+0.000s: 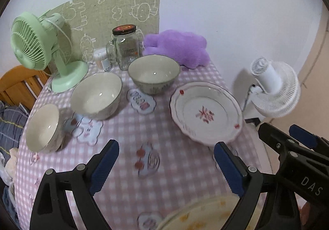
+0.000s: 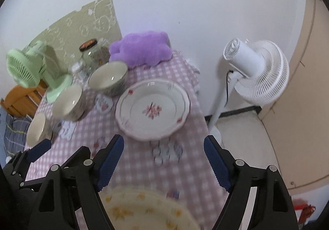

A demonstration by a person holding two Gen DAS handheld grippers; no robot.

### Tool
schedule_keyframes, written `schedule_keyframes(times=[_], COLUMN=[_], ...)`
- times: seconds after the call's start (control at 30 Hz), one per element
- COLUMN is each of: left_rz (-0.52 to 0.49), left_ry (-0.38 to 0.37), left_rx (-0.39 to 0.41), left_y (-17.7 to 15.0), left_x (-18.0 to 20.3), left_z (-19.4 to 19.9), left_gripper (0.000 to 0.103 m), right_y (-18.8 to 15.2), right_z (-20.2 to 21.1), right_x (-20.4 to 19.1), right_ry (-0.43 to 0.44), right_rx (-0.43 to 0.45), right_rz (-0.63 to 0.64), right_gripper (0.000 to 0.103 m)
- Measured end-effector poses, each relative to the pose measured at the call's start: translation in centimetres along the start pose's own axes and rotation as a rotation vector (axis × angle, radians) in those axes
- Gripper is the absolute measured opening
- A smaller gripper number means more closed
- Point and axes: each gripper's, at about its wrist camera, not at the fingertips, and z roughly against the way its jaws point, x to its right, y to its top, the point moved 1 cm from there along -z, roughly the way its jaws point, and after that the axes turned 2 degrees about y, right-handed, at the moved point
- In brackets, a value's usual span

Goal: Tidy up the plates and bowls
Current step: 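Move both tools toward the white plate with red pattern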

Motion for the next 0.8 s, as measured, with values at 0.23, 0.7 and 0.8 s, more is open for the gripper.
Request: schedule_keyframes(times=[0.23, 0.7, 0.8], left_rz=[0.029, 0.043, 0.035], left_ry=[0.053, 0.078, 0.063], left_rx=[-0.017, -0.147, -0.154], left_y=[2.7, 3.6, 3.6], left_x=[1.5, 3.3, 3.5], left_z=[-6.0, -15.1, -16.0], left_gripper=[0.087, 0.071, 0.063], right_y=[3.7, 5.1, 5.2], right_z=[-6.9, -16.9, -17.9], right_x=[2.3, 3.4, 3.5], right_ry=[0.038, 0.059, 0.047], right_rx=[-0.004, -0.113, -0.119], right_rz=[0.001, -0.023, -0.016], right_gripper=[0.082, 0.074, 0.069])
